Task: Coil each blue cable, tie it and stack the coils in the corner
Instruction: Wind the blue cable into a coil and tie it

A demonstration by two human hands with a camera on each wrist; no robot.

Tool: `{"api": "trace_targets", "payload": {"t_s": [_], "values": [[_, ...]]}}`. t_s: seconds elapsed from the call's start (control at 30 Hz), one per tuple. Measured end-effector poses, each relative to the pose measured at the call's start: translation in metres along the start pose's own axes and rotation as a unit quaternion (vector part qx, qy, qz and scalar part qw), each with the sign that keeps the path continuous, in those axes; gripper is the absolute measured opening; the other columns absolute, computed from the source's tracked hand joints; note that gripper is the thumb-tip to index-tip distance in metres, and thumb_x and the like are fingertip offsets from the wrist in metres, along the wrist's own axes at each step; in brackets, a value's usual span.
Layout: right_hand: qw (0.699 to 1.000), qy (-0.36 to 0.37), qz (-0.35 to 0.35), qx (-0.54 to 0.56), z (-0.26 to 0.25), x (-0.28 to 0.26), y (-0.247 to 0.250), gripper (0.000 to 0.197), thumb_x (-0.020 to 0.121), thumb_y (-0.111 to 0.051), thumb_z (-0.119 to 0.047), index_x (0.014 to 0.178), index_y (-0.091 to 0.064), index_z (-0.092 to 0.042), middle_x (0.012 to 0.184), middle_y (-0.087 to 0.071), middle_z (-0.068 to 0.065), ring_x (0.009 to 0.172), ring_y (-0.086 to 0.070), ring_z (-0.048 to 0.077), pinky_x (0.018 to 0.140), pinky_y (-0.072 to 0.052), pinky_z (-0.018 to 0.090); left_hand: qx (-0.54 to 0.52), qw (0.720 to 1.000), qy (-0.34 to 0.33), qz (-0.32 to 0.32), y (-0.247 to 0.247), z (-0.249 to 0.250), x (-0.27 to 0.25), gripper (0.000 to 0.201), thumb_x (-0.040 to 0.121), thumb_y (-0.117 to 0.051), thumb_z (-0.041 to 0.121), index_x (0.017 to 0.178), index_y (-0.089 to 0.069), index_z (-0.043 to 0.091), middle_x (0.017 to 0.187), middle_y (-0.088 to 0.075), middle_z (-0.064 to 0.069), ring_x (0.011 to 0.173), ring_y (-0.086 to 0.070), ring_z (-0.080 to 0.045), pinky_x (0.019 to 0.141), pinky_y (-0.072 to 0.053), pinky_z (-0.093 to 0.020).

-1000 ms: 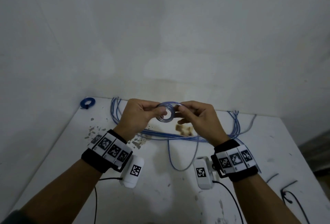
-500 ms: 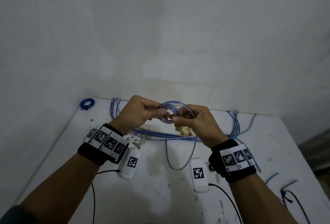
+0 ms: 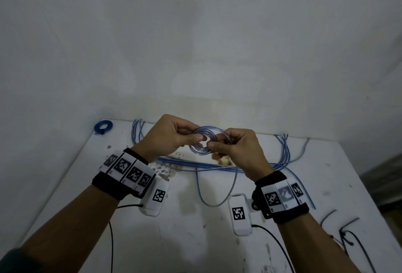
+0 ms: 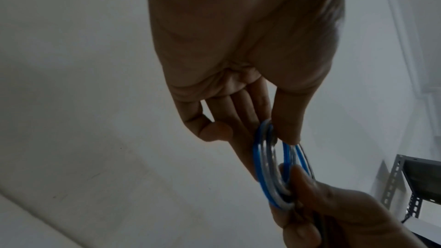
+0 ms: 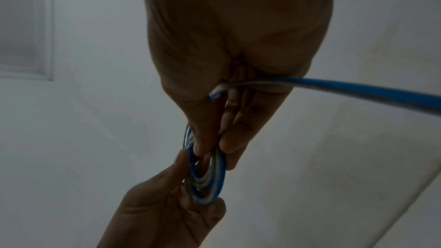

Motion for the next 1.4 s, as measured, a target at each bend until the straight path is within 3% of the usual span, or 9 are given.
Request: {"api": "trace_targets", "payload": {"t_s": [0.13, 0.3, 0.4, 0.57, 0.9, 1.1, 1.23, 1.33, 1.4], "values": [[1.000, -0.004, -0.013, -0.026, 0.001, -0.001, -0.003, 0.011, 0.073, -0.080, 0.006, 0.079, -0.071, 0.006, 0.060, -0.070, 0.003, 0.052, -0.067, 0.012, 0.049, -0.049, 0.019, 0.019, 1.000, -0.015, -0.006, -0.005, 0.003, 0.004, 0.017, 0.080, -0.077, 0.004, 0.097, -0.077, 0.007, 0.086, -0.077, -0.009, 0.081, -0.075, -0.021, 0.078, -0.059, -0.028], [0.999, -0.011, -0.017, -0.036, 0.002, 0.003, 0.003, 0.014, 0.073, -0.083, -0.002, 0.083, -0.074, 0.003, 0.071, -0.074, 0.014, 0.062, -0.070, 0.028, 0.067, -0.057, 0.043, 0.058, 0.998, -0.015, -0.005, -0.006, 0.004, 0.006, 0.010, 0.082, -0.076, 0.011, 0.091, -0.077, 0.007, 0.077, -0.076, -0.008, 0.073, -0.075, -0.022, 0.075, -0.061, -0.033], [0.999, -0.005, -0.041, -0.035, -0.002, 0.002, 0.002, 0.018, 0.078, -0.080, -0.005, 0.095, -0.076, 0.001, 0.081, -0.075, 0.016, 0.070, -0.072, 0.032, 0.071, -0.060, 0.044, 0.048, 0.999, -0.022, 0.015, -0.004, 0.005, 0.003, 0.007, 0.082, -0.075, 0.012, 0.088, -0.076, 0.011, 0.074, -0.076, -0.006, 0.069, -0.074, -0.020, 0.070, -0.060, -0.029], [0.997, -0.002, -0.062, -0.050, -0.014, 0.001, 0.004, 0.019, 0.094, -0.065, -0.018, 0.099, -0.075, -0.002, 0.088, -0.077, 0.010, 0.081, -0.075, 0.026, 0.043, -0.048, 0.027, 0.019, 1.000, -0.009, 0.013, -0.009, 0.003, -0.004, 0.009, 0.080, -0.076, 0.006, 0.088, -0.076, 0.009, 0.075, -0.076, -0.005, 0.068, -0.074, -0.019, 0.067, -0.059, -0.025], [0.998, 0.015, -0.031, -0.058, -0.011, 0.008, 0.032, 0.020, 0.093, -0.066, -0.016, 0.084, -0.073, 0.001, 0.070, -0.072, 0.013, 0.062, -0.069, 0.023, 0.046, -0.041, 0.025, -0.047, 0.999, 0.021, 0.006, -0.021, -0.011, -0.013, 0.011, 0.077, -0.077, 0.014, 0.087, -0.076, 0.009, 0.077, -0.076, -0.012, 0.071, -0.074, -0.022, 0.070, -0.059, -0.027], [0.999, 0.049, 0.007, -0.008, 0.005, -0.007, 0.015, 0.020, 0.099, -0.054, -0.009, 0.096, -0.071, 0.000, 0.054, -0.049, -0.002, 0.046, -0.037, 0.005, 0.046, -0.032, 0.014, -0.107, 0.989, -0.011, 0.099, -0.010, -0.009, -0.004, 0.016, 0.078, -0.075, 0.007, 0.093, -0.076, 0.002, 0.081, -0.075, -0.017, 0.071, -0.074, -0.024, 0.070, -0.060, -0.029], [0.995, 0.090, 0.033, 0.011, 0.005, -0.016, -0.004, 0.030, 0.097, -0.051, -0.033, 0.075, -0.071, -0.029, 0.056, -0.039, 0.003, 0.052, -0.033, 0.012, 0.048, -0.031, 0.026, -0.128, 0.983, -0.050, 0.121, -0.017, 0.000, 0.002, 0.019, 0.082, -0.072, 0.002, 0.100, -0.074, -0.004, 0.088, -0.075, -0.018, 0.076, -0.074, -0.025, 0.075, -0.059, -0.028], [0.989, 0.118, 0.088, -0.032, 0.008, -0.016, -0.010, 0.020, 0.098, -0.057, -0.032, 0.087, -0.072, -0.026, 0.062, -0.049, 0.013, 0.057, -0.044, 0.023, 0.053, -0.046, 0.044, -0.137, 0.978, -0.077, 0.139, -0.021, 0.007, 0.001, 0.018, 0.084, -0.071, -0.001, 0.101, -0.074, -0.001, 0.088, -0.076, -0.012, 0.077, -0.074, -0.022, 0.075, -0.059, -0.027], [0.978, 0.140, 0.137, -0.078, 0.010, -0.016, -0.010, 0.016, 0.098, -0.059, -0.030, 0.086, -0.069, -0.028, 0.061, -0.053, -0.001, 0.058, -0.049, 0.025, 0.055, -0.050, 0.050, -0.134, 0.975, -0.086, 0.154, -0.020, 0.004, 0.002, 0.016, 0.084, -0.071, 0.001, 0.100, -0.075, 0.001, 0.089, -0.077, -0.010, 0.081, -0.075, -0.023, 0.078, -0.059, -0.030]]}}
Point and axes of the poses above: each hand's wrist, its own x-axis towards the middle knuckle, its own y-axis out of the back of the hand, z = x × y, the point moved 7 cm from there along x, towards the middle knuckle
